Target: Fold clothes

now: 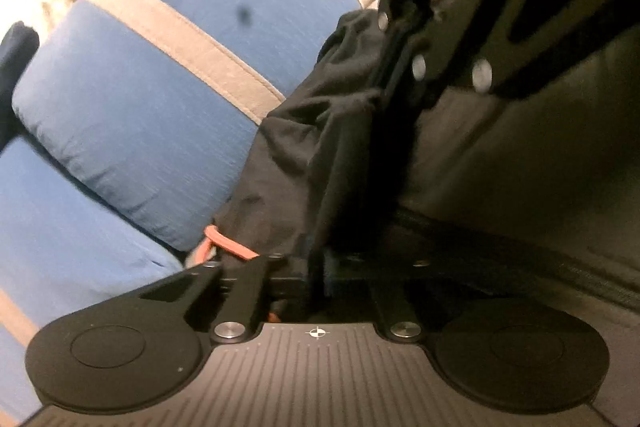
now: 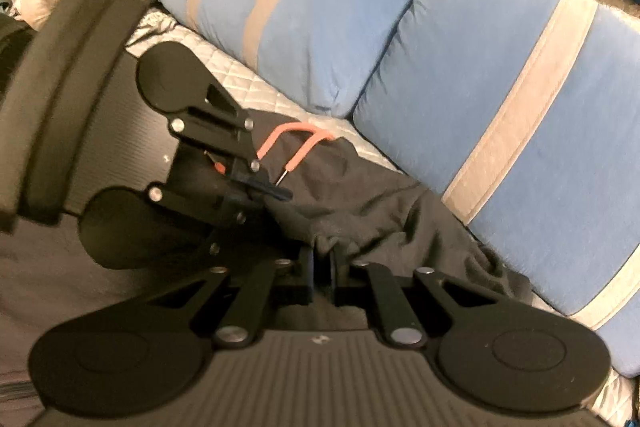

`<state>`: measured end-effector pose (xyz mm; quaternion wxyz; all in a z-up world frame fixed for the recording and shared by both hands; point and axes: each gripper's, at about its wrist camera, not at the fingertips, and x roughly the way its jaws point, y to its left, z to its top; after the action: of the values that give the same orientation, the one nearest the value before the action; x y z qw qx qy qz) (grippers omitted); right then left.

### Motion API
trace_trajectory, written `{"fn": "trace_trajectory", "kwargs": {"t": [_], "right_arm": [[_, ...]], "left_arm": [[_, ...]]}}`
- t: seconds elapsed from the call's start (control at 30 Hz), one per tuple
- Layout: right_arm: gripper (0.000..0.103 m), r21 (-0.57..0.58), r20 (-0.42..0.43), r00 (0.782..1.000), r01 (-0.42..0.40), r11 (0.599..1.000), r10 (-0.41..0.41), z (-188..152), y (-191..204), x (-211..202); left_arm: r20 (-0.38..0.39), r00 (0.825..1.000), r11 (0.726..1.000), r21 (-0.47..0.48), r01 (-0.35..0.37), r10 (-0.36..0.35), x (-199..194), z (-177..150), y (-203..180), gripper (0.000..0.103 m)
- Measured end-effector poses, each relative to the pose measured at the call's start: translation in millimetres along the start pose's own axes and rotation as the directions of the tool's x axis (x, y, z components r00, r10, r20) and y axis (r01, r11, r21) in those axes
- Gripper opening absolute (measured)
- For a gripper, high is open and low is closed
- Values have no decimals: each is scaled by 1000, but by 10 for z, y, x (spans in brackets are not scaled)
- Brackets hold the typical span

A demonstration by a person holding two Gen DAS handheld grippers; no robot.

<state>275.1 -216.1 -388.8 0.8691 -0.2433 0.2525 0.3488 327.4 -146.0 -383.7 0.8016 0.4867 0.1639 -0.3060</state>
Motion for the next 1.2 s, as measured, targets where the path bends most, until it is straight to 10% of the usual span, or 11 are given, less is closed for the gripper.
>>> {"fn": "trace_trajectory", "kwargs": {"t": [0.07, 0.2, 0.47, 0.6, 0.73, 1.2], "right_arm": [[22, -26, 11, 999, 34, 999, -34, -39, 5, -13], [82, -69, 53, 992, 121, 990, -117, -156, 19, -24], [85, -316, 20, 983, 180, 931, -184, -371, 227, 185], [78, -369, 3, 973, 215, 904, -230, -394, 250, 313], [24, -312, -54, 983, 150, 938, -175, -232, 10, 300], [4, -85, 23, 965, 261, 962, -260, 563, -964, 108]], "left_arm": [[7, 1000, 1000, 7, -14, 14, -21, 9, 33, 3], [18, 999, 999, 13, -33, 33, -65, 37, 121, 3], [26, 999, 998, -49, -26, 28, -95, 137, 410, 3], [32, 999, 993, -117, 1, 3, -220, 147, 450, 3], [17, 1000, 984, -176, 13, -10, -213, 139, 675, 3], [-2, 995, 946, -311, -94, 98, -61, 267, 1474, 3]]}}
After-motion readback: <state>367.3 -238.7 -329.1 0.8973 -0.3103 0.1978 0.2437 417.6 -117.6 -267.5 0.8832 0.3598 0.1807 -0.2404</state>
